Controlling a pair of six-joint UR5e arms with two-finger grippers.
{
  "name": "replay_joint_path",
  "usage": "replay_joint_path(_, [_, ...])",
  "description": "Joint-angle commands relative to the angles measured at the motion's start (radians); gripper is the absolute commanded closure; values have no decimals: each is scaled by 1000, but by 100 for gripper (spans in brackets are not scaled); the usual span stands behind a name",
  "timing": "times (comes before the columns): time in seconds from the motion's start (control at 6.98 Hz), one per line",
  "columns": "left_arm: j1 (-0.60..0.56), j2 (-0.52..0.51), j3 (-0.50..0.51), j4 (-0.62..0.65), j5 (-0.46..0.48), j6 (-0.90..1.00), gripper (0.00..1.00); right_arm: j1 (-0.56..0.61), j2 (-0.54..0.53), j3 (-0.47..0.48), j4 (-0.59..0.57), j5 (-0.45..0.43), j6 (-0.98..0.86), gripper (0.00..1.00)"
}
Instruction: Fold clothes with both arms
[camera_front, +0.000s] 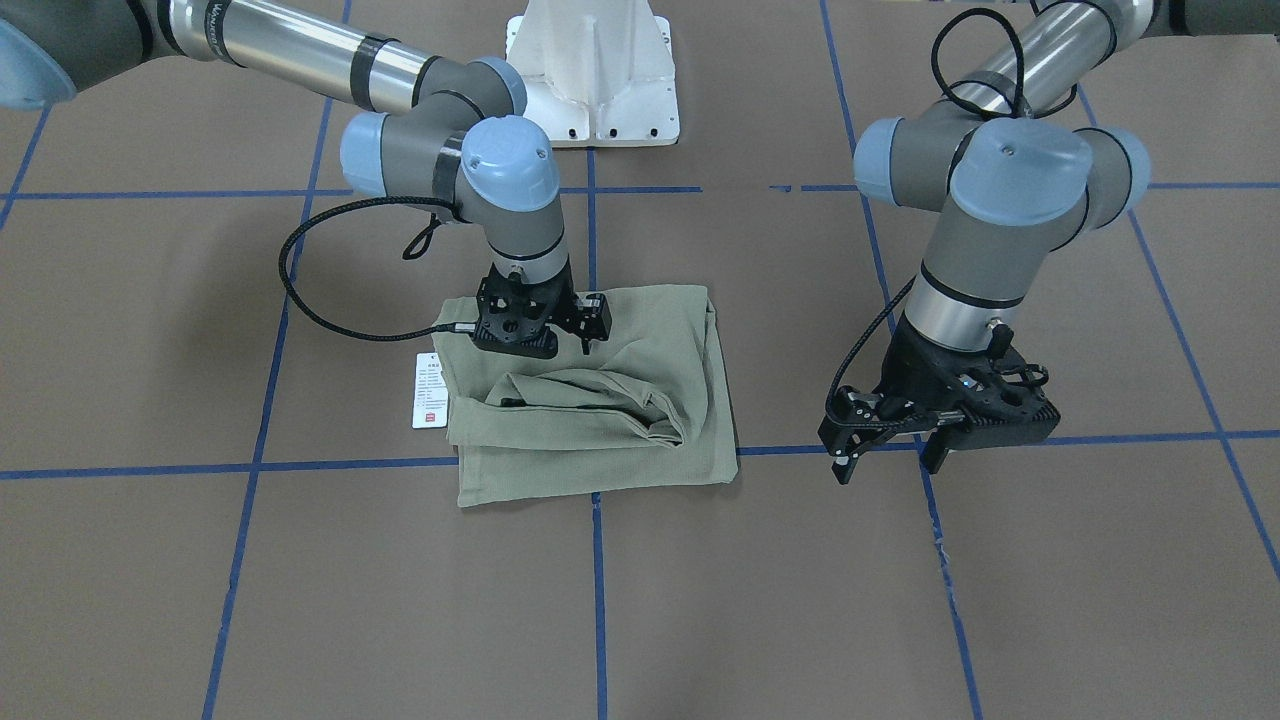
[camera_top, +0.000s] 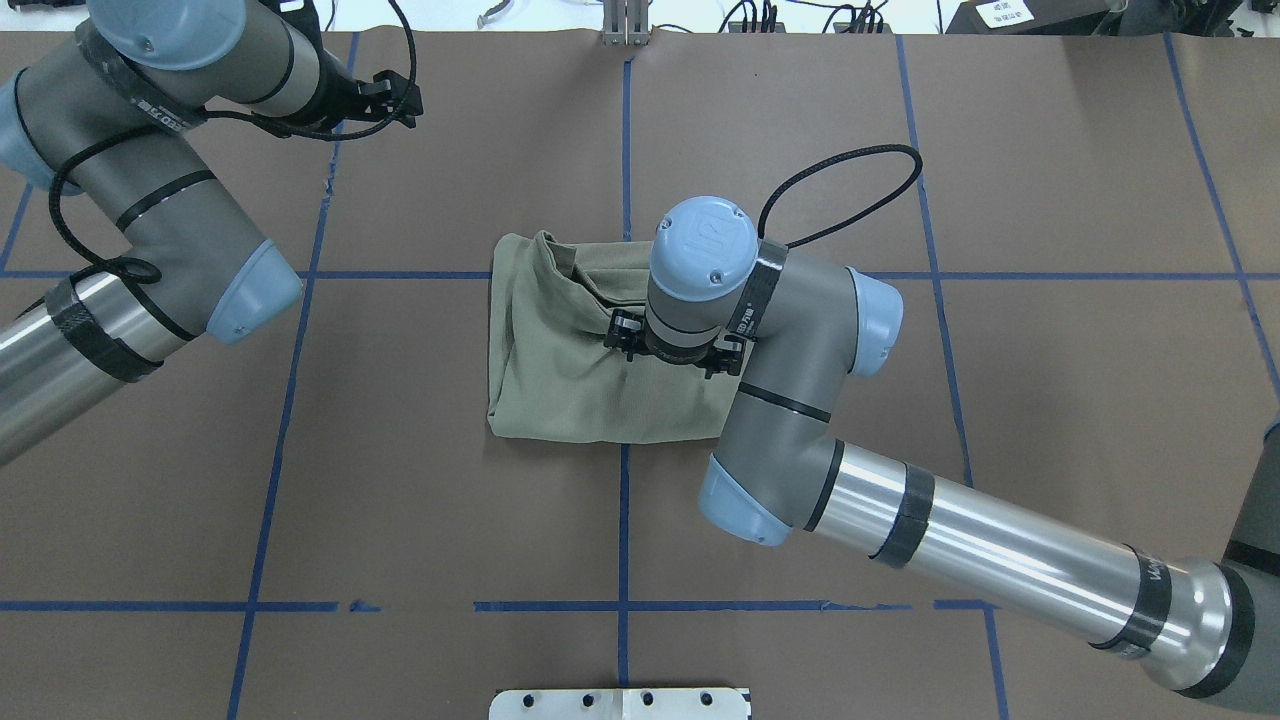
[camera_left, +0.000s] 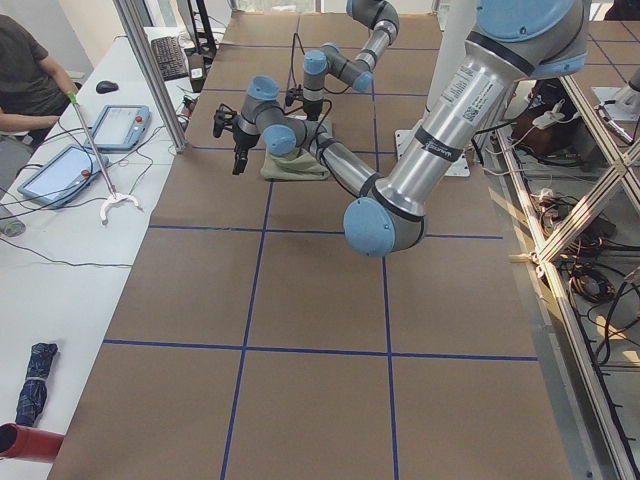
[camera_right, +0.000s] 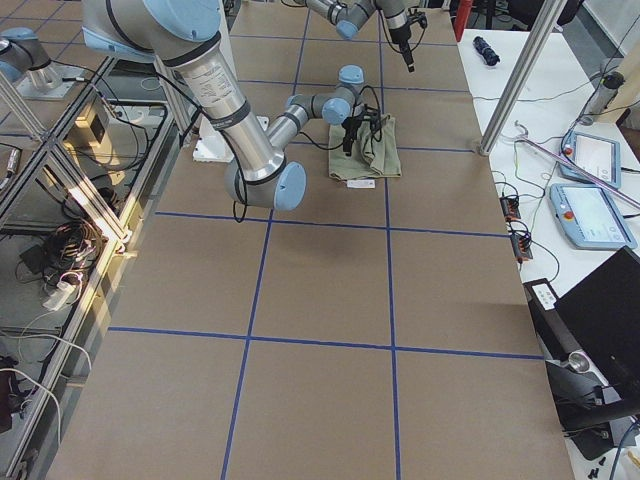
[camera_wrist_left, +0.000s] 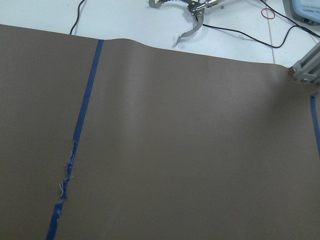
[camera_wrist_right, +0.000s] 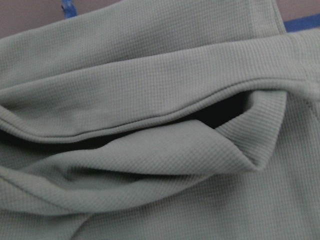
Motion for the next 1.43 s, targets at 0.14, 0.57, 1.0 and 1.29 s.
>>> replay_joint_path(0.14, [0,2,0,-1,1,-2,0,74,86,-161,61,0,-60,0])
replay_joint_path(0.57, [0,5,-2,1,0,-6,0,169,197,-401,191,-2,-109,0])
replay_joint_path(1.0, [-3,6,-2,-1,0,1,0,211,211,-407,213,-5,-142,0])
replay_joint_path(1.29, [-69,12,1,2,-52,137,0,311,162,-367,190,102,-203,0])
